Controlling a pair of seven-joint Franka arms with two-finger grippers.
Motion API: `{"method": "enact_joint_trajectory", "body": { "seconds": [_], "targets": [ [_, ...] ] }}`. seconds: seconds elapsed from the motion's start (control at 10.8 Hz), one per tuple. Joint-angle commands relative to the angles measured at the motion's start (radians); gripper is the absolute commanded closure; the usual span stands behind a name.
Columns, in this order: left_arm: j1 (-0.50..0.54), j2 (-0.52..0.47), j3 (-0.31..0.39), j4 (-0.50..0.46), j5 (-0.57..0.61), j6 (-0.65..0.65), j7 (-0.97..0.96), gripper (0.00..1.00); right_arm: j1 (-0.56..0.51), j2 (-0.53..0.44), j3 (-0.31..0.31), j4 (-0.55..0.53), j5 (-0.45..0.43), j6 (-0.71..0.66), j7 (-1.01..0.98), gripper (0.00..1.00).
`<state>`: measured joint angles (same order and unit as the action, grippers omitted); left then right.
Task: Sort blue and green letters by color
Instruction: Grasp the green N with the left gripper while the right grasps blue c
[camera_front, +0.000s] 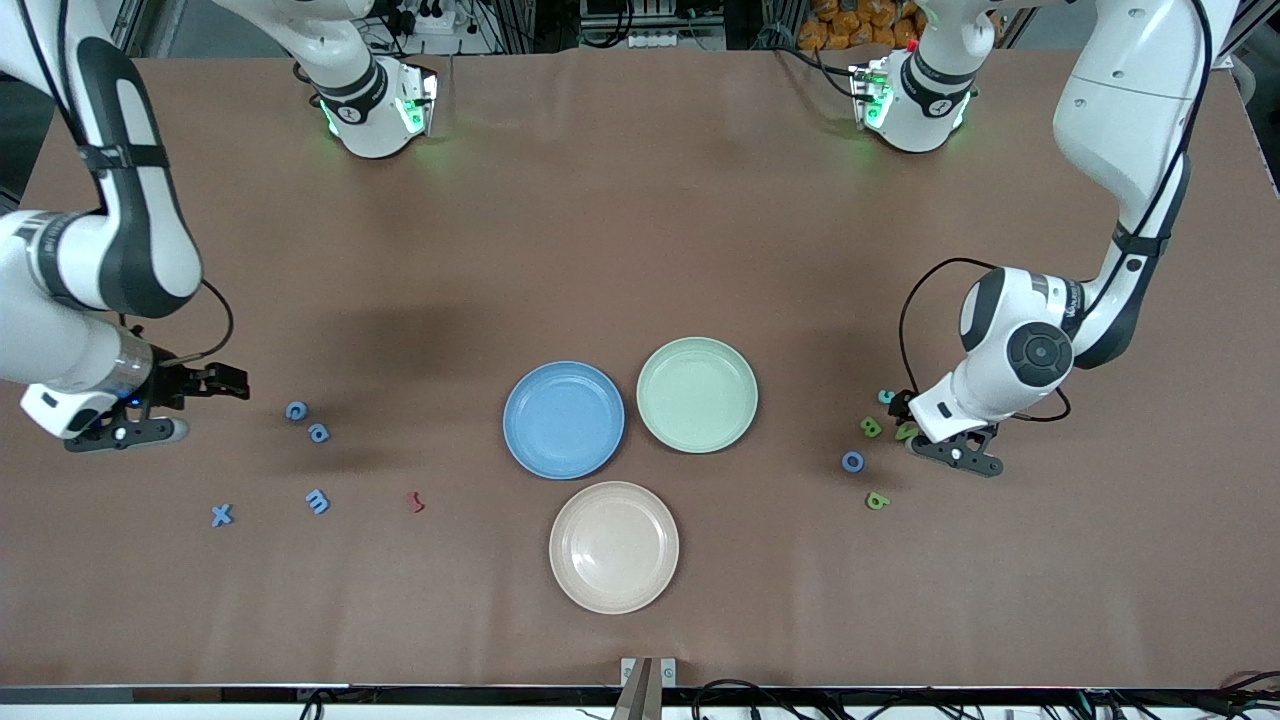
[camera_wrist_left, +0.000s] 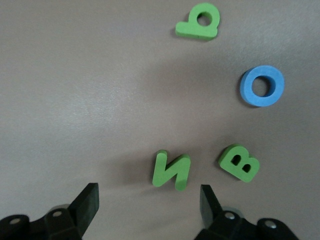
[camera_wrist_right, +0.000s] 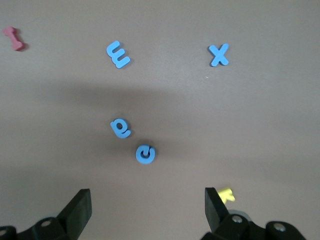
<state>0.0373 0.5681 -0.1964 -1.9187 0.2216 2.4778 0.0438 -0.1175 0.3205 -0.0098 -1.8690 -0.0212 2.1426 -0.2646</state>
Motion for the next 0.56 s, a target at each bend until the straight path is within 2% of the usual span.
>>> {"method": "enact_joint_trajectory", "body": {
  "seconds": [0.0, 0.28, 0.46],
  "targets": [
    [-0.004, 0.030, 0.000, 0.017, 0.030, 0.015, 0.011, 0.16, -0.008, -0.018, 0.010, -0.174, -0.002, 0.196, -0.008, 0.00],
    [-0.001, 0.041, -0.002, 0.020, 0.027, 0.015, 0.011, 0.20, -0.013, 0.063, 0.008, -0.188, -0.003, 0.253, -0.008, 0.00],
    [-0.001, 0.048, -0.002, 0.023, 0.022, 0.015, 0.013, 0.26, -0.022, 0.120, 0.008, -0.179, -0.003, 0.296, -0.002, 0.00]
  ]
}}
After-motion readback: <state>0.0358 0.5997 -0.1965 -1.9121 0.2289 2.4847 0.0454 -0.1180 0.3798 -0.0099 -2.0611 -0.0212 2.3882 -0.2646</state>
